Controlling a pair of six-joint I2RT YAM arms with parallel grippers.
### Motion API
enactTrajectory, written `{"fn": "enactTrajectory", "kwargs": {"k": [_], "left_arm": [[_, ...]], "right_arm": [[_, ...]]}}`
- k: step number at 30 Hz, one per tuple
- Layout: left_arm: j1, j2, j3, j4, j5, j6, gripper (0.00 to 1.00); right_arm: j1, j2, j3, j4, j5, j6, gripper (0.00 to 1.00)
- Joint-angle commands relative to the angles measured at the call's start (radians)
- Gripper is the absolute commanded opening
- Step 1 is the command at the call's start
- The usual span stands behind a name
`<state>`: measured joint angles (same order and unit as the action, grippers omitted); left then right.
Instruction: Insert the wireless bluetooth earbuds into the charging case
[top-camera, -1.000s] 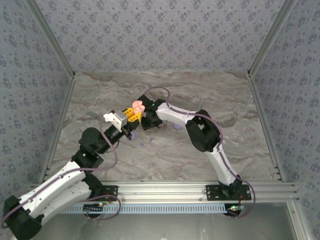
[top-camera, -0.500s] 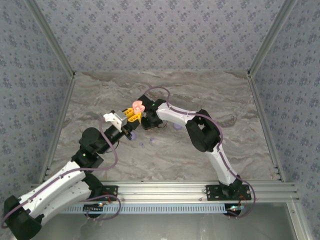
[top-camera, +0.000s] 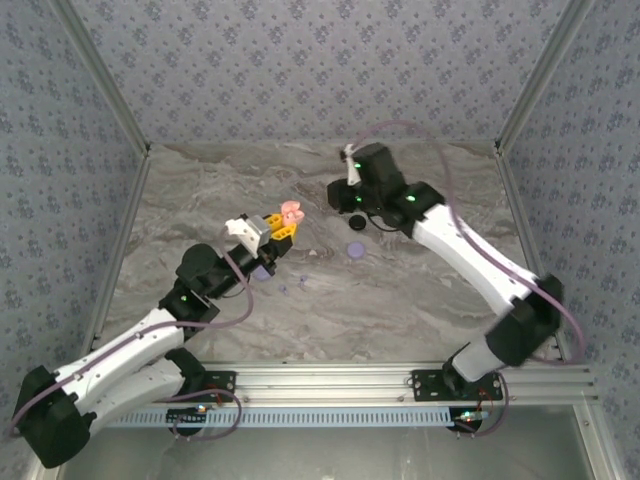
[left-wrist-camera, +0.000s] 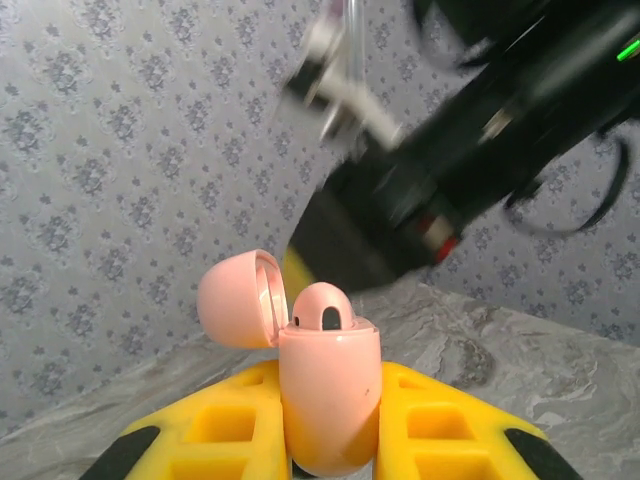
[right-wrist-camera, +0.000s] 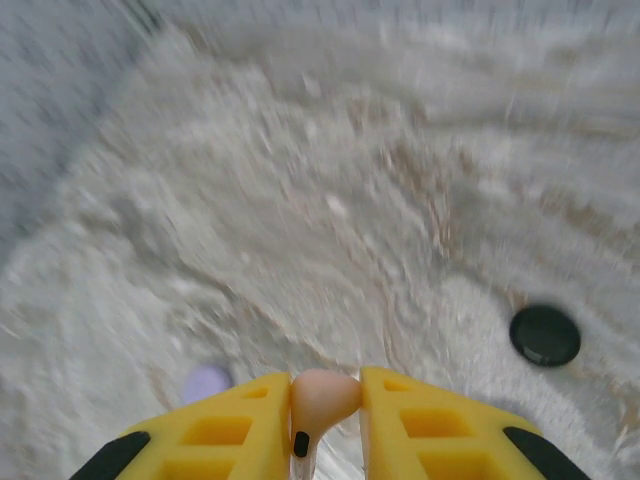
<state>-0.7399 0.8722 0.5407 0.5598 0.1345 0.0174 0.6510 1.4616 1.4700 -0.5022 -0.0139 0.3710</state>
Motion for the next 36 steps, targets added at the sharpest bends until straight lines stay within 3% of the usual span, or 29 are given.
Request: {"fn": "enactTrajectory", "kwargs": {"k": [1, 11, 36], "left_arm": [[0.005, 0.046, 0.080, 0.115, 0.060, -0.009, 0.00], [0.004, 0.229, 0.163, 0.259, 0.151, -0.071, 0.00], [0.004, 0.278, 0.170, 0.321, 0.175, -0.129, 0.00]], "right_arm": [[0.004, -0.122, -0.070, 0.101, 0.000, 0.029, 0.25], [0.083, -0.295, -0.166, 0.271, -0.019, 0.033, 0.25], [0.126, -0.245, -0.166, 0.309, -0.027, 0.037, 0.25]]}}
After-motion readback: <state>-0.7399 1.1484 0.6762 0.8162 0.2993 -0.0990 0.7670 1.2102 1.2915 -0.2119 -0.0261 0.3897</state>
